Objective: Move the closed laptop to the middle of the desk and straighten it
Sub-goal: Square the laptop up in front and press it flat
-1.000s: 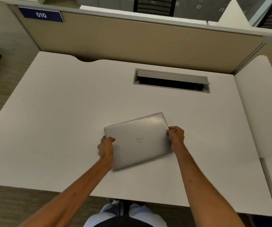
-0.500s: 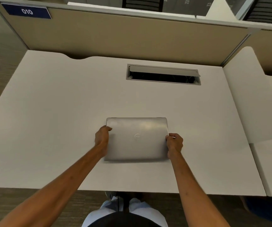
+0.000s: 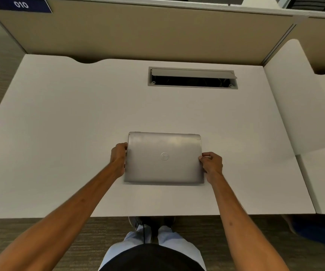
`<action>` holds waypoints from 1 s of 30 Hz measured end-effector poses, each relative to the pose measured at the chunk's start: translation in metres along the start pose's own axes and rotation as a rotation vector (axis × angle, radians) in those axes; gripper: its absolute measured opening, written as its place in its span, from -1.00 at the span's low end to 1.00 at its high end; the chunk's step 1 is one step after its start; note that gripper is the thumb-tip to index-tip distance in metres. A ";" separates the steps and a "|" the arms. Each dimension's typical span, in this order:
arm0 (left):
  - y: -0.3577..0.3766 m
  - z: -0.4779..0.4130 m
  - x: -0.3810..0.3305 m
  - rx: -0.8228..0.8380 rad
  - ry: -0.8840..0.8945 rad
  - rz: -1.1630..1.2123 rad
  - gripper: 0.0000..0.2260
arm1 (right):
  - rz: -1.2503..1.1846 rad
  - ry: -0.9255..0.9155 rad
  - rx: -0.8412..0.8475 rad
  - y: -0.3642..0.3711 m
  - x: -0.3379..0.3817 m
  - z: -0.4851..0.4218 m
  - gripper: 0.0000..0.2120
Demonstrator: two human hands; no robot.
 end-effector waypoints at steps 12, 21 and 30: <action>-0.004 -0.001 0.001 0.015 0.000 0.028 -0.85 | 0.036 -0.035 -0.016 0.000 0.004 0.002 -0.89; -0.003 -0.001 0.003 0.020 -0.019 0.026 -0.87 | -0.016 -0.024 -0.047 -0.002 0.006 0.010 -0.80; -0.003 -0.012 0.010 -0.009 -0.021 0.001 -0.54 | -0.056 -0.007 -0.025 -0.005 0.001 0.005 -0.76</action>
Point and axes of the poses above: each hand's wrist, its own z-axis away from the middle knuckle, its own y-axis out of the palm, x = y × z, the point moved 2 cm from there along -z, towards the middle knuckle, and after that the axes turned 1 degree about z, right-handed, at the moved point
